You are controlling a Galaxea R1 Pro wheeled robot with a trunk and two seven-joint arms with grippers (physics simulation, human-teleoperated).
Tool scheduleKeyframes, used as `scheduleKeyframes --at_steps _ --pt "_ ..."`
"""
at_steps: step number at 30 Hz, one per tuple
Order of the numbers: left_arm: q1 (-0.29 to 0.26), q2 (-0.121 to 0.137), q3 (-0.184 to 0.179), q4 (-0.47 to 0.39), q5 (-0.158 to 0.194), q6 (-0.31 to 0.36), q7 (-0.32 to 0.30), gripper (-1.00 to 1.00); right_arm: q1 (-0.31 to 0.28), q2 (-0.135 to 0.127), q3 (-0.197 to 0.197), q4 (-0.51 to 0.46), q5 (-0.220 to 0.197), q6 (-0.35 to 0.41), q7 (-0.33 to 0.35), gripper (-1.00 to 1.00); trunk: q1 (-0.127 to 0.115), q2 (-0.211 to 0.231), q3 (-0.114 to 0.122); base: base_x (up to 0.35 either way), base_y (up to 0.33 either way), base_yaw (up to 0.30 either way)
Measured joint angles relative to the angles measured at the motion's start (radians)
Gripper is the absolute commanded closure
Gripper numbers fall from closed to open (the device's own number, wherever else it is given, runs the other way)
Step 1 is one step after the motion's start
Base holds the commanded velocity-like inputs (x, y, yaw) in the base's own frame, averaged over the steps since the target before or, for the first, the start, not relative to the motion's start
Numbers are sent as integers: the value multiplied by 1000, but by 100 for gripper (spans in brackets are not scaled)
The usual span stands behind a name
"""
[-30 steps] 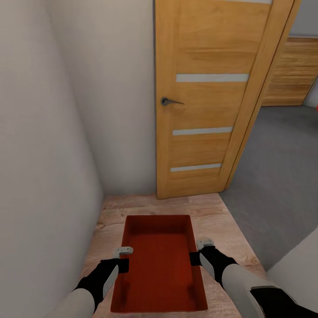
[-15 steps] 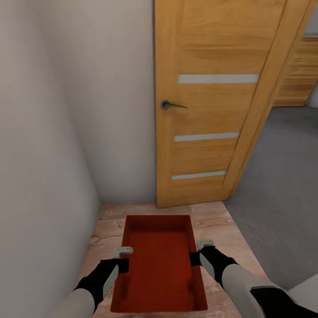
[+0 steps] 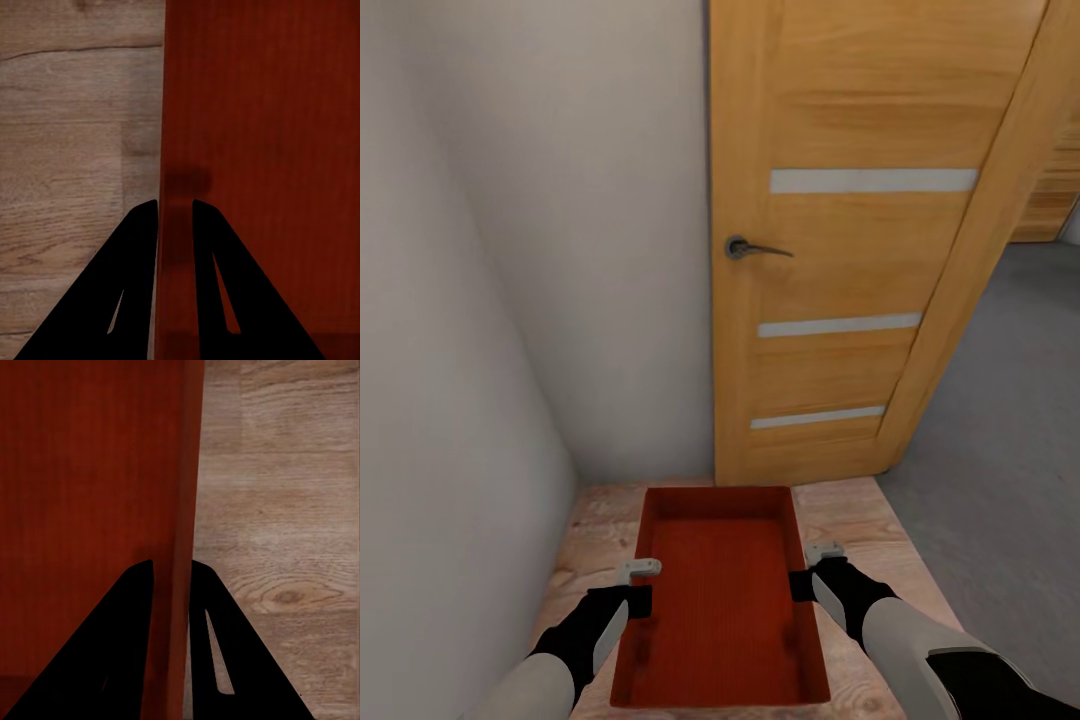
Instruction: Move the two storage containers from the living room to the garage. In the garage, place one container on the floor and stack the other container on top of it (either order is fine).
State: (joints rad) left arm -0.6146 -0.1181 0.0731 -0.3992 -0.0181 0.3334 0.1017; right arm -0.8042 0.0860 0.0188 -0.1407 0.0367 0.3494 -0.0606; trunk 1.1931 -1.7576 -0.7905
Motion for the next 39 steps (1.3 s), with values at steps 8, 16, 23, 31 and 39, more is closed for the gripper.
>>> scheduleKeyframes --at_steps 8,16,23,31,39 --pt "0 0 0 0 0 -1 0 100 0 0 0 0 0 0 0 100 0 0 0 345 0 0" --pt "0 0 0 0 0 0 0 100 0 0 0 0 0 0 0 100 0 0 0 253 0 0" --pt "0 0 0 0 0 0 0 100 0 0 0 0 0 0 0 100 1 0 0 38 0 0" --pt "0 0 0 -1 0 2 0 100 0 0 -1 0 0 0 0 100 1 0 0 2 0 -6" --pt "0 0 0 1 0 0 0 100 0 0 0 0 0 0 0 100 1 0 2 0 0 -178"
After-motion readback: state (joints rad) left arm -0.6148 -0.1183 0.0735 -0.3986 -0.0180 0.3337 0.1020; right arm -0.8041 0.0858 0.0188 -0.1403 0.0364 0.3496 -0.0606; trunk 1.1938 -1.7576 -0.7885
